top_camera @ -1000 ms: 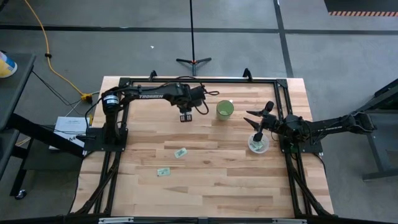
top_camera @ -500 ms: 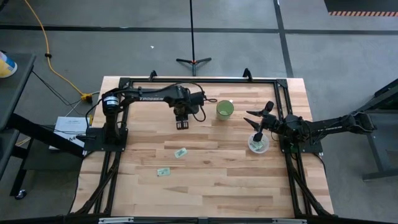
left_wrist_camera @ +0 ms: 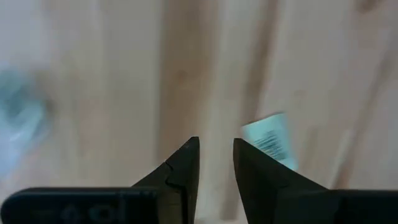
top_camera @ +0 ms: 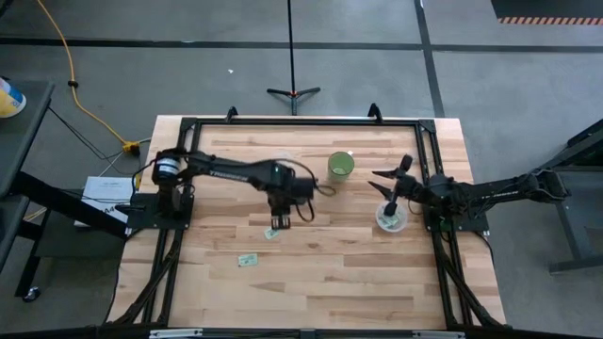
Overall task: Pick and place items into bin
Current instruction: Put the white sweetener packet into the left transparent bin
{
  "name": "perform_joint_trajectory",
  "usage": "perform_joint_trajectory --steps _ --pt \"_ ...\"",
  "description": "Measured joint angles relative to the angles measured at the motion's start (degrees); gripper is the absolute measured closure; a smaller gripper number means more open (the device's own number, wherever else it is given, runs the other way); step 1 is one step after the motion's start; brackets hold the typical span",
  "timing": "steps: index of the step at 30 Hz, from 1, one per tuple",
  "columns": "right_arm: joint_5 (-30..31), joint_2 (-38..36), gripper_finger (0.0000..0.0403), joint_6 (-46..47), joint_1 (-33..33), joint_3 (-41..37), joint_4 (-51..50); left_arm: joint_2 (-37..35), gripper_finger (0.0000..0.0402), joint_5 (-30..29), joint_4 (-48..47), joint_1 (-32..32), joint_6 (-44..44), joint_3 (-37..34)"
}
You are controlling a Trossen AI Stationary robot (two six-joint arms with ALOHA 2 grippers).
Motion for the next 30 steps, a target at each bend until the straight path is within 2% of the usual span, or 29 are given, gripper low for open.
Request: perform_joint_trajectory --steps 5,10,14,19,24,27,30 --pt "-0.02 0.02 0.0263 2.0 0.0 0.0 -5.14 0.0 0.0268 0.1 4.44 -4.93 -0.02 0.0" --pt "-0.25 0.01 0.0263 4.66 0.0 0.0 -5.62 0.0 0.0268 0.06 4.65 -8.53 -0.29 0.0" --pt "-3.53 0.02 0.0263 5.1 0.0 0.0 -5.65 0.0 0.0256 0.02 5.19 -9.88 -3.91 -1.01" --pt "-7.36 0.02 0.0263 5.91 0.02 0.0 -5.63 0.0 0.0182 -0.05 5.25 -9.75 -10.52 -4.21" --pt "-7.37 0.0 0.0263 5.67 0.0 0.0 -5.61 0.0 0.0095 -0.07 9.99 -9.73 -10.56 -8.65" --pt "-7.37 0.0 0.0263 4.71 0.0 0.0 -5.58 0.0 0.0061 -0.07 12.8 -9.75 -10.94 -10.73" --pt "-7.37 0.0 0.0263 4.5 0.01 0.0 -5.56 0.0 0.0046 -0.6 14.97 -9.75 -12.22 -13.54"
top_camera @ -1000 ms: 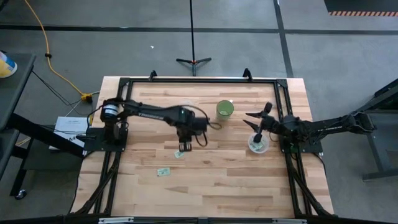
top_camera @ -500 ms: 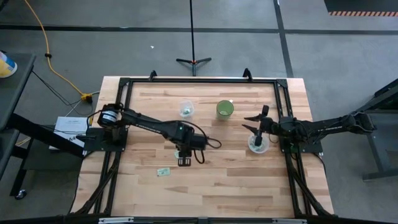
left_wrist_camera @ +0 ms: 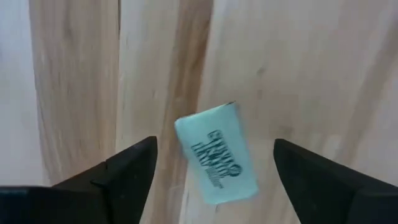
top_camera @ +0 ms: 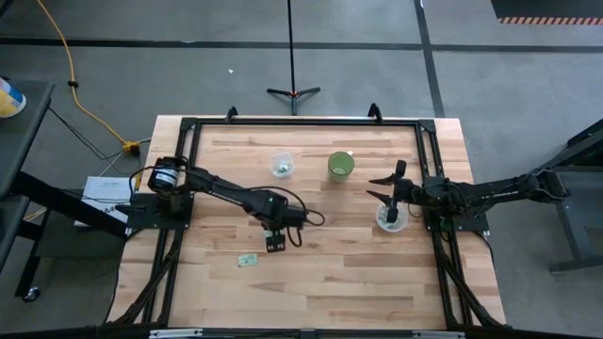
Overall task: Pick and place items into bin
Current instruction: Put the white sweetener packet into the left transparent bin
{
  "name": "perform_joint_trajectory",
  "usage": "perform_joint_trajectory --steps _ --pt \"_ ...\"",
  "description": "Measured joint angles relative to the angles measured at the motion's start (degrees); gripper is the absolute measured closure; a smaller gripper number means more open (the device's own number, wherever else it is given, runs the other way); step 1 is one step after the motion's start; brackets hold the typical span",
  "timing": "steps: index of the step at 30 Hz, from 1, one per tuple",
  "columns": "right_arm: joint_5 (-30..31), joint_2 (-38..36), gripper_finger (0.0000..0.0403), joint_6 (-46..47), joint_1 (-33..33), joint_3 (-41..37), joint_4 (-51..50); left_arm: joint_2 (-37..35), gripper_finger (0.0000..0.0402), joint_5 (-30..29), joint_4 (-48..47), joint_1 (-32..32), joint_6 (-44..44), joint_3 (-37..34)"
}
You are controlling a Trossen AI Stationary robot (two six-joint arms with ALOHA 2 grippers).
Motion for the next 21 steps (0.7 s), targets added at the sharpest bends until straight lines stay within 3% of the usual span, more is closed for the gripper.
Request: perform_joint_trajectory --steps 10,21 --pt "0.01 -0.02 0.0263 -1.5 -0.01 0.0 1.32 -0.42 0.0072 -0.26 3.68 0.04 -2.84 -4.59" --pt "0.0 -0.02 0.0263 -1.52 -0.01 0.0 1.95 -0.2 0.0179 -0.82 4.69 0.07 -3.01 -4.71"
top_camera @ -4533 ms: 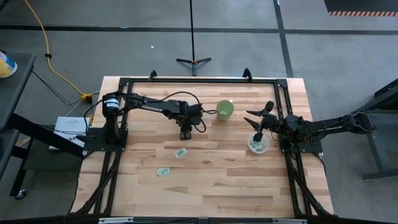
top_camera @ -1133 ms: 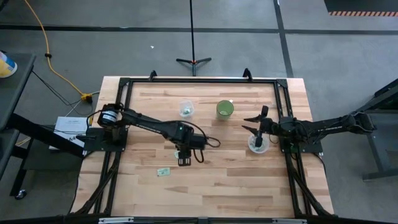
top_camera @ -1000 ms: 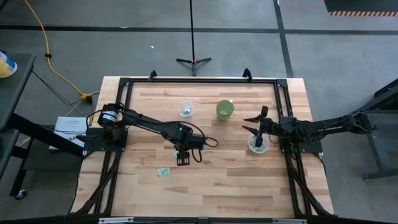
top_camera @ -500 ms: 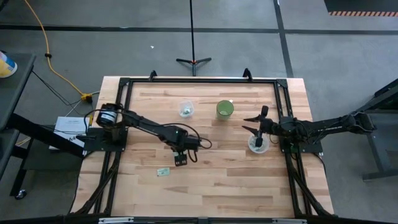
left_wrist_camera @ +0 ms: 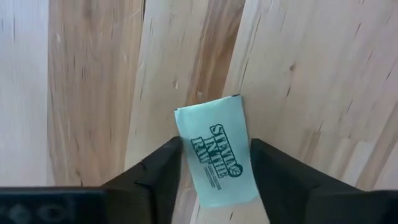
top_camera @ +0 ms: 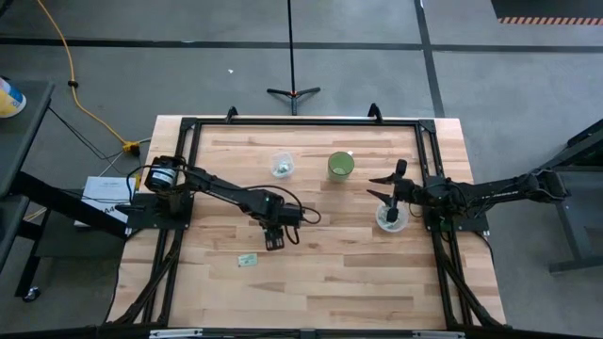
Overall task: Pick and place items into bin
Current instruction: Put the white sweetener packet into the left transparent bin
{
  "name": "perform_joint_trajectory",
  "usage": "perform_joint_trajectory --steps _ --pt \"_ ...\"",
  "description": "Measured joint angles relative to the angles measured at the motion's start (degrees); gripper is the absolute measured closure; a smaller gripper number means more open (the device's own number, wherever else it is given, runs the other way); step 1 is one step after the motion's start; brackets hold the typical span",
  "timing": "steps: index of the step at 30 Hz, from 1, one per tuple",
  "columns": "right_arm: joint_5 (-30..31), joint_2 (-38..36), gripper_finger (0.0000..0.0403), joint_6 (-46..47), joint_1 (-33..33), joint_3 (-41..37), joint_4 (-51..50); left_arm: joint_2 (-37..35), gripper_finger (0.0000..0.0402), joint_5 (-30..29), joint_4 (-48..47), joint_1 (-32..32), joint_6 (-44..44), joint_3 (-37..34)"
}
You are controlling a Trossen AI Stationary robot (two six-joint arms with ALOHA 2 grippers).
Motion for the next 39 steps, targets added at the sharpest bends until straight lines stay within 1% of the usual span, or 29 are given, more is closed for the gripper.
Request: perform_joint_trajectory --steps 11,16,19,22,24,27,29,31,33,36,39 --pt "0.02 0.0 0.0263 0.0 0.0 0.0 0.09 0.11 0.0291 -0.79 0.38 -0.02 1.4 0.15" --pt "0.02 -0.02 0.0263 0.0 0.0 0.0 0.5 0.6 0.0342 -0.9 -3.01 0.0 3.77 3.2" --pt "0.02 -0.02 0.0263 0.0 0.0 0.0 0.5 0.65 0.0365 -0.89 -5.15 -0.02 5.92 6.21" --pt "0.02 -0.02 0.0263 0.0 0.0 0.0 0.8 0.59 0.0367 -1.97 -9.19 0.42 8.67 9.43" --pt "0.02 -0.02 0.0263 0.0 0.0 0.0 0.94 0.59 0.0359 -3.55 -11.56 1.12 10.21 11.69" --pt "0.02 -0.04 0.0263 -0.02 0.0 0.0 1.49 0.5 0.0334 -9.11 -17.04 2.26 12.12 15.53" --pt "0.11 -0.04 0.0263 -0.27 0.0 0.0 1.84 0.47 0.0327 -13.43 -19.52 3.36 13.47 18.23" --pt "0.13 -0.04 0.0263 -1.16 0.0 0.0 2.22 0.29 0.0331 -17.11 -19.52 5.0 15.86 19.87" --pt "0.21 -0.02 0.0263 -1.47 0.0 0.0 2.61 0.28 0.0345 -19.38 -18.04 6.97 18.39 20.86" --pt "0.24 -0.04 0.0263 -2.28 0.0 0.0 3.04 0.28 0.0367 -20.07 -16.4 10.24 21.94 21.48" --pt "0.26 -0.02 0.0263 -2.56 0.0 0.0 3.03 0.28 0.0368 -20.14 -15.65 13.93 24.11 21.46"
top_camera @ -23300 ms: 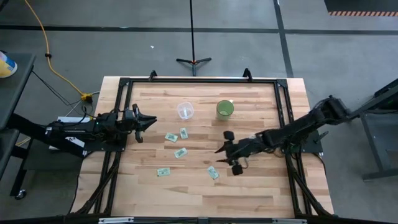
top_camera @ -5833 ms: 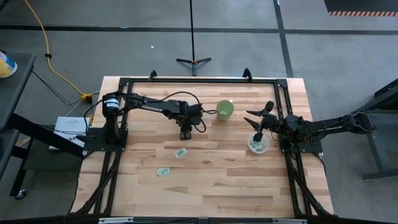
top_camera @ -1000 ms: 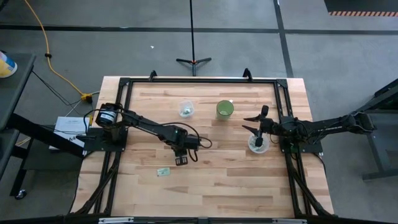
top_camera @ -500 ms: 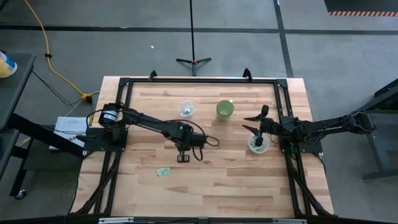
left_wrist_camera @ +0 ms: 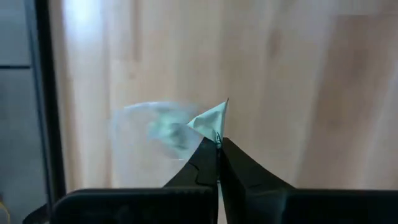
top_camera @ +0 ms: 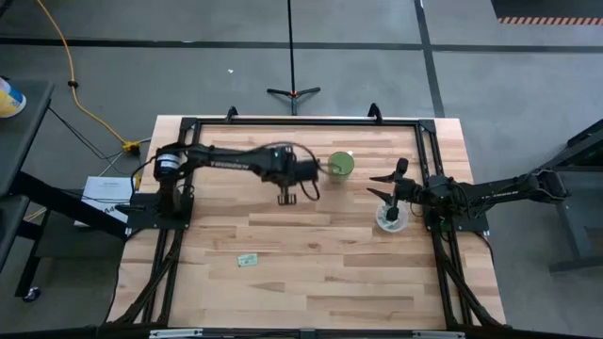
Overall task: Pick and place items into bin
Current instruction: Put the white sweetener packet into the left transparent bin
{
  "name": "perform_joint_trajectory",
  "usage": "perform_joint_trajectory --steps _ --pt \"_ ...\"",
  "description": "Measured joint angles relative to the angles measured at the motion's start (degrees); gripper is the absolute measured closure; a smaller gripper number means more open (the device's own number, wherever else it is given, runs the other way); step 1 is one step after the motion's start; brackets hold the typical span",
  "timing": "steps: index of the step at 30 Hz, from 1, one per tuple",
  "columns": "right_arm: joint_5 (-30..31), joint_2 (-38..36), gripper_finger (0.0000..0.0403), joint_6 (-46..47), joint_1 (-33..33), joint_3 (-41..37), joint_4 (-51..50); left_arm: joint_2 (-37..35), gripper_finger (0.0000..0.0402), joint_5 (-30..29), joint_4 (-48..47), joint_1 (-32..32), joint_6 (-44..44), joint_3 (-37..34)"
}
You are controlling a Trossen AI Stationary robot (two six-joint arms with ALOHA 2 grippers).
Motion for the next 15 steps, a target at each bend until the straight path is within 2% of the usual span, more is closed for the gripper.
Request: perform_joint_trajectory --steps 8,15 --pt "-0.24 0.0 0.0263 0.0 0.0 0.0 -0.01 0.0 0.0329 0.79 0.67 8.57 0.42 0.0" --pt "-0.24 -0.02 0.0263 0.0 0.0 0.0 -0.01 0.0 0.0362 5.15 1.23 12.31 2.14 0.0"
